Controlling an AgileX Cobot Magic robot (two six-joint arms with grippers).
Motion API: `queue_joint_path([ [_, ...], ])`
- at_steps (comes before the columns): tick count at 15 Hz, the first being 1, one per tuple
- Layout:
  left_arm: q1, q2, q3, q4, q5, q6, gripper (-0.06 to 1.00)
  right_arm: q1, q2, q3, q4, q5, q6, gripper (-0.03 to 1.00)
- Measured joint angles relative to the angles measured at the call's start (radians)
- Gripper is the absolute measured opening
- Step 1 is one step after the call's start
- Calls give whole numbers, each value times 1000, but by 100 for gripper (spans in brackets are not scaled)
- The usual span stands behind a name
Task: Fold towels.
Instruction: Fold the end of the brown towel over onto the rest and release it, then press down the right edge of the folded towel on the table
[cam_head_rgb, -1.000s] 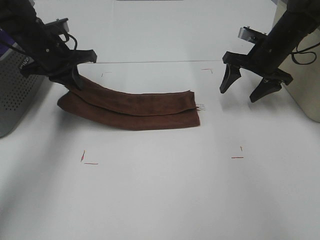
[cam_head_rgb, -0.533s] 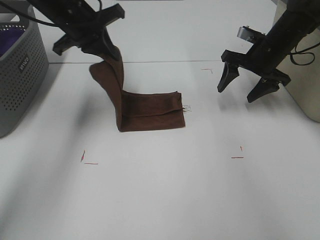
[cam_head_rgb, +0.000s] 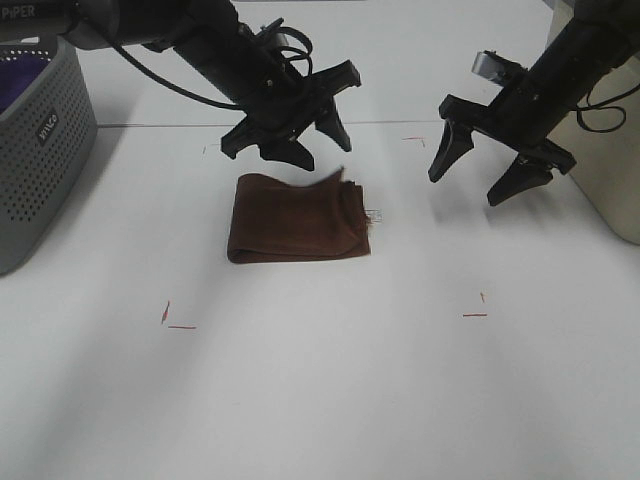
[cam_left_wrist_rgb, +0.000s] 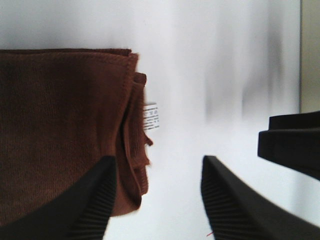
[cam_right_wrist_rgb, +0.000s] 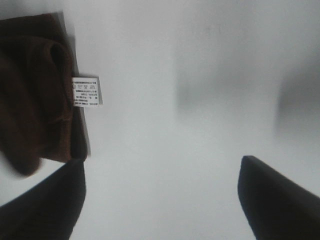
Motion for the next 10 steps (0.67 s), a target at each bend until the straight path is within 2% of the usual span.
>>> queue_joint_path([
  [2,-1,0,-14,-20,-21,-3,68,0,0,0,7,29,-4,79],
  [4,1,0,-47,-14,-22,25,70,0,-1,0,79,58,-49,78],
  [7,46,0,-116,78,51,107,70,8,-3,0,340,128,-219,78],
  [10,111,0,-133,179,149,106,70,84,0,0,585,132,-376,78],
])
